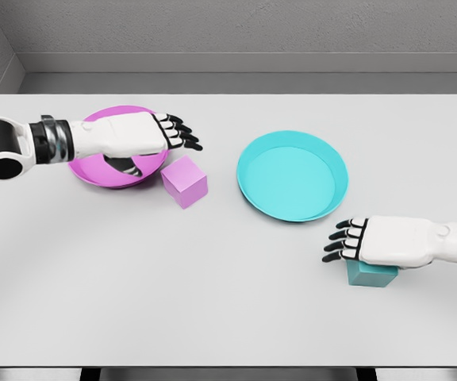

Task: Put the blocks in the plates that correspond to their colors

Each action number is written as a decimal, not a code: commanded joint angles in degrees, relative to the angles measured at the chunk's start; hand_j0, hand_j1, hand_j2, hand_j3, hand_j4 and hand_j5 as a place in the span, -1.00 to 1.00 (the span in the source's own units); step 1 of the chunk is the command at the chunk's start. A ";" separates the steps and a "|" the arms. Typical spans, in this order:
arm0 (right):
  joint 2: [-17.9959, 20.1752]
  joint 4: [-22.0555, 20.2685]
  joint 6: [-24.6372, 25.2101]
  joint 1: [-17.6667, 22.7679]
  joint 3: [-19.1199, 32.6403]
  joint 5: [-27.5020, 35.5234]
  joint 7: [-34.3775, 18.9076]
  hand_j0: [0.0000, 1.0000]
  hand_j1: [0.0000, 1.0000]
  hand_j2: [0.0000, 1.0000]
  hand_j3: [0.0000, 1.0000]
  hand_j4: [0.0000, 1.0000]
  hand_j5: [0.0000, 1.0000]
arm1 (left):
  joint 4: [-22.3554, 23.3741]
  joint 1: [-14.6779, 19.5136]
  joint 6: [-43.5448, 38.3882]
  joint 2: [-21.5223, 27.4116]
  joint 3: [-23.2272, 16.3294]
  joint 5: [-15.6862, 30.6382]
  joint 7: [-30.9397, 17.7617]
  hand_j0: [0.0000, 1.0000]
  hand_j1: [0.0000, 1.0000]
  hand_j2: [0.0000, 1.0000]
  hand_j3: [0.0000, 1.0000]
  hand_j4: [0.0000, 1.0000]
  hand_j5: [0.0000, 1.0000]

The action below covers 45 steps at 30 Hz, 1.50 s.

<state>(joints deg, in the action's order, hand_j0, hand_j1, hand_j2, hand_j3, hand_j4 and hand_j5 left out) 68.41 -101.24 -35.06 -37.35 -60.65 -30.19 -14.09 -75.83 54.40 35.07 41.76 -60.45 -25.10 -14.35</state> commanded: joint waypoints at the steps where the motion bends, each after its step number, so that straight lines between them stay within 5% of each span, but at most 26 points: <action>1: -0.12 -0.01 0.06 0.00 -0.09 0.39 -0.50 1.00 1.00 1.00 1.00 1.00 1.00 | 1.04 0.00 -0.07 -0.98 -0.02 0.93 -0.06 1.00 1.00 1.00 1.00 1.00 1.00; 5: -0.03 -0.01 0.06 0.09 0.00 0.39 -0.50 0.99 0.99 0.99 0.99 0.99 0.99 | 1.47 -0.09 -0.07 -2.21 -0.02 0.93 -0.06 1.00 1.00 1.00 1.00 1.00 1.00; 10: -0.30 -0.01 0.06 0.09 0.09 0.30 -0.50 0.47 0.47 0.47 0.47 0.47 0.47 | 2.00 -0.18 -0.07 -3.00 -0.02 0.93 -0.06 1.00 1.00 1.00 1.00 1.00 1.00; 15: -0.30 -0.01 0.06 -0.09 0.26 0.30 -0.50 0.22 0.22 0.22 0.22 0.22 0.22 | 2.35 -0.35 -0.07 -3.79 -0.10 0.93 -0.15 1.00 1.00 1.00 1.00 1.00 1.00; 45: -1.18 0.43 0.06 -3.78 4.92 1.01 -0.06 0.21 0.21 0.21 0.21 0.21 0.21 | 3.58 -2.90 -0.07 -4.67 -0.81 0.49 -0.50 1.00 1.00 1.00 1.00 1.00 1.00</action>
<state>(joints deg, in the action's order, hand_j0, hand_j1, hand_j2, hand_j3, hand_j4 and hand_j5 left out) 67.27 -100.92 -35.07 -41.22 -55.93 -29.49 -14.11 -72.50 51.50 35.07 37.13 -61.35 -24.94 -14.86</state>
